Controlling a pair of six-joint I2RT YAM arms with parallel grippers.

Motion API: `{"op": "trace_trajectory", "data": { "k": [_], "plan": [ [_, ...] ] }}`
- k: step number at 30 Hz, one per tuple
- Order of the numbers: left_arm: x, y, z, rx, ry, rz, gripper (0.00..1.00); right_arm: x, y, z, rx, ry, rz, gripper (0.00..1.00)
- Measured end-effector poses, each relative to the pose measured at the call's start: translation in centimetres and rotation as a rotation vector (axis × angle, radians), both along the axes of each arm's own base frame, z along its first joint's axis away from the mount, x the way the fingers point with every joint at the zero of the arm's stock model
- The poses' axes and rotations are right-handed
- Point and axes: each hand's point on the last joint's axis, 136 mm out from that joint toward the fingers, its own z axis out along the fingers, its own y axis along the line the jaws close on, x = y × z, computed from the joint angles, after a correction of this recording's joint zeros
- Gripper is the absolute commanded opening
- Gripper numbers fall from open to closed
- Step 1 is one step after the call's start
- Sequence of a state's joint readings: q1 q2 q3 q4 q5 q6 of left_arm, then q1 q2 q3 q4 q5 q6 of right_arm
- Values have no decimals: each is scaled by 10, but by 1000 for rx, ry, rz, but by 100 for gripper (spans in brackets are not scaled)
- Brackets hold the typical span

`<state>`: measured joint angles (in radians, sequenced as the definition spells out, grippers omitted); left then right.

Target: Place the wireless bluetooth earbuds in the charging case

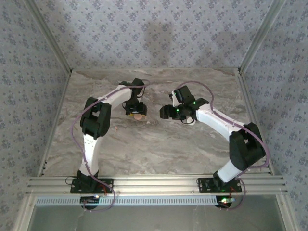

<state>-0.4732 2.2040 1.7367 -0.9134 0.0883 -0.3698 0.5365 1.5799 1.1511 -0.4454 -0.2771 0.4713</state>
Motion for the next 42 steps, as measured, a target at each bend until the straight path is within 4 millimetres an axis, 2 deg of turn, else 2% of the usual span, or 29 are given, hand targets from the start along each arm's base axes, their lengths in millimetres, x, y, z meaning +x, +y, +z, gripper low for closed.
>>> {"op": "trace_trajectory", "data": {
  "k": [4,14,19,23,28,35,42],
  "plan": [
    [0,1,0,8,-1,-2,57,-1,1,0,0,0,3,66],
    [0,4,-2,33,-15,-15,47,-3,0,11,12,-29,10,66],
    [-4,3,-1,28,-24,-21,48,-4,-1,14,15,-35,10,66],
    [-14,2,0,25,-27,-34,46,-4,-1,15,17,-39,10,66],
    [-37,7,2,26,-29,-61,46,-4,0,18,24,-46,11,66],
    [-58,16,13,11,-79,-160,46,-7,7,19,94,-33,24,65],
    [-67,3,33,-100,-168,-311,46,-13,2,8,195,57,5,65]
  ]
}}
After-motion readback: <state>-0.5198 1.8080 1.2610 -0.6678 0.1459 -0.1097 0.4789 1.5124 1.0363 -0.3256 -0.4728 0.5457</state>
